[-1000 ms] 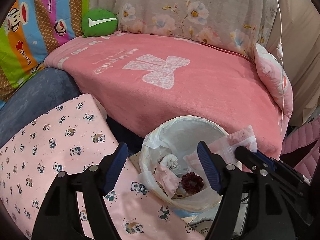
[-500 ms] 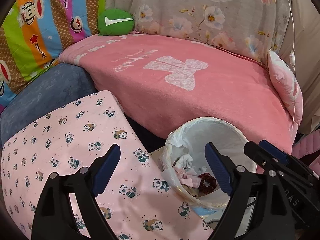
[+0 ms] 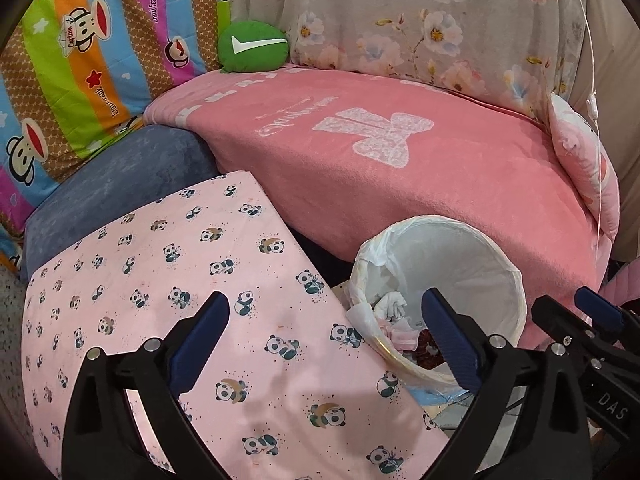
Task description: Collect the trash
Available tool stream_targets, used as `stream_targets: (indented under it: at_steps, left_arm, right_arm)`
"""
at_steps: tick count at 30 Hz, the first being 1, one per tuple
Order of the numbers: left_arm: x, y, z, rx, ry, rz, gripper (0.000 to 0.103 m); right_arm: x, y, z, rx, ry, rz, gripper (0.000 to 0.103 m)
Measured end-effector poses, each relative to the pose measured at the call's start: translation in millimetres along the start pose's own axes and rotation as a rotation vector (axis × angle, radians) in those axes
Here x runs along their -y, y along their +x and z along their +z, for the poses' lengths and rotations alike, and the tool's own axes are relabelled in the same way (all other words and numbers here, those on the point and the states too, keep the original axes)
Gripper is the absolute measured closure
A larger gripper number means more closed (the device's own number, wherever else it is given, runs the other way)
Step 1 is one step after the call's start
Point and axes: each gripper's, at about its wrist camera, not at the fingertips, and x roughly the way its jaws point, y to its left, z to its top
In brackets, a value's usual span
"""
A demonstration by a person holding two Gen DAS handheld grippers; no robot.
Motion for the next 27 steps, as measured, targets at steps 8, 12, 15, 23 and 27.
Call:
stream_targets:
  at_steps: [8, 12, 15, 23, 27]
  left_arm:
    - [1, -9, -17, -0.022, -0.02, 0.019, 0.008]
    - [2, -12, -24, -0.031, -0.019, 0.039, 0.008]
    - [3, -14, -29, -0.038, -0.023, 0.042, 0.008]
    - [9, -21, -38, -0.033, -0.005, 0.074, 0.008]
    - [12, -24, -41, -0.033, 0.002, 0.093, 0.008]
  right_arm:
    - [13, -9, -16, -0.012, -0.017, -0.032, 0.017]
    - [16, -13, -22, -0.009, -0.026, -0.04, 0.016]
    - [13, -16, -28, 0.012, -0.05, -0.05, 0.012]
    - [9, -20, -40, 0.025, -0.086, -0.072, 0.004]
    - [8, -22, -44, 0.028, -0.106, -0.089, 0.004]
